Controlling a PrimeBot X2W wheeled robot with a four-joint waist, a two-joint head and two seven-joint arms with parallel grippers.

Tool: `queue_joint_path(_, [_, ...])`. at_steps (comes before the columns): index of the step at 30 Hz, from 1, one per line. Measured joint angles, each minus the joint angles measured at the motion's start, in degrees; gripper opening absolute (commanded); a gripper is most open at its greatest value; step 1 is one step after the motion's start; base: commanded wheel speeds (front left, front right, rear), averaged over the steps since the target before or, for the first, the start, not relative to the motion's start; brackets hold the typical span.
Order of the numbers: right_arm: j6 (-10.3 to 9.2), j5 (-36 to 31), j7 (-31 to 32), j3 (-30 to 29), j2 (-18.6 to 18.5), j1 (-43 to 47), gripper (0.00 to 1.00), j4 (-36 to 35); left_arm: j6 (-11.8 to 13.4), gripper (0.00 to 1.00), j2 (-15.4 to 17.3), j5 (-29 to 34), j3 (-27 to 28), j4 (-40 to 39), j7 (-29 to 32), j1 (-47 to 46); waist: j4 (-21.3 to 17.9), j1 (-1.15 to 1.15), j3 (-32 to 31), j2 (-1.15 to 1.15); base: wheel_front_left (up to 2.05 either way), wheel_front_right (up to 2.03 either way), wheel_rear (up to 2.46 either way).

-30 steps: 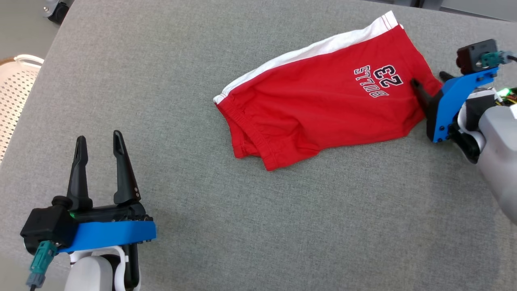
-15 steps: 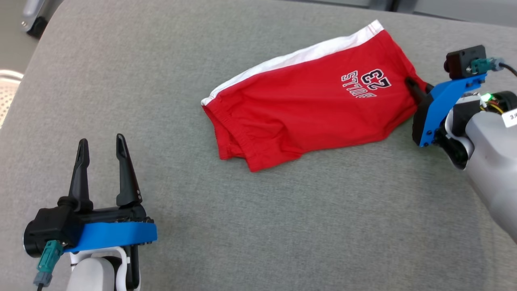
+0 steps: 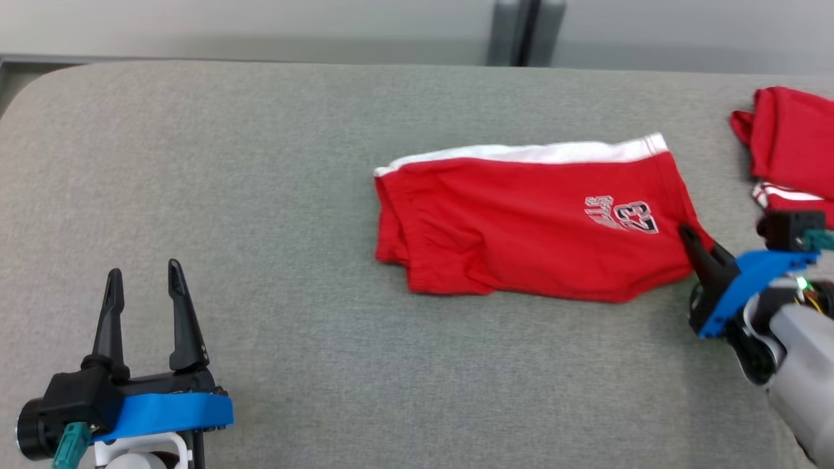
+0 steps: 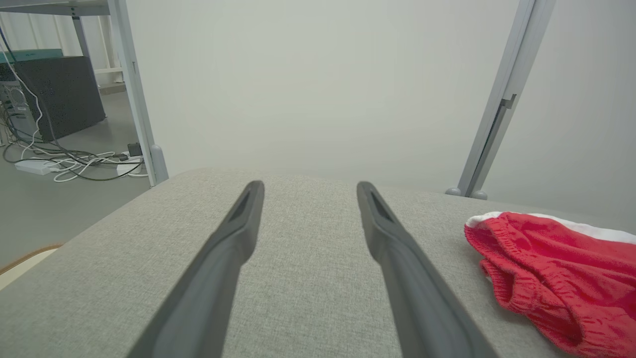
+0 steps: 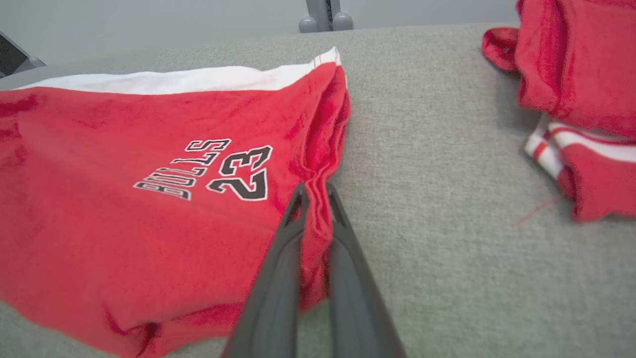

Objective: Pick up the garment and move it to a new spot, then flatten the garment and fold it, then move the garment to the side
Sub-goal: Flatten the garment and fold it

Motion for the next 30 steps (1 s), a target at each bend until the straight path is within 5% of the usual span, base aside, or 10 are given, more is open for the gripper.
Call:
queue_joint_path(13, [0.00, -3.52, -0.69, -11.89, -1.22, 7.06, 0.00, -5.10, -0.77, 1.00, -0.01, 1.24, 0.76, 0.38, 0.00, 1.13, -3.20, 0.00, -2.57, 0.01, 0.00, 0.00, 0.00])
queue_joint_path(21, [0.00, -10.16, -0.69, -19.72, 3.49, 7.10, 0.00, -12.35, -0.79, 1.00, 0.00, 0.85, 0.22, 0.71, 0.00, 1.70, -1.93, 0.00, -4.55, 0.01, 0.00, 0.00, 0.00])
queue_joint_path(30, [-0.01, -16.62, 0.33, -19.39, 10.79, 6.66, 0.00, -16.88, -0.75, 1.00, 0.00, 0.22, -1.57, 0.81, -0.01, 1.94, 1.37, 0.00, -4.90, 0.01, 0.00, 0.00, 0.00])
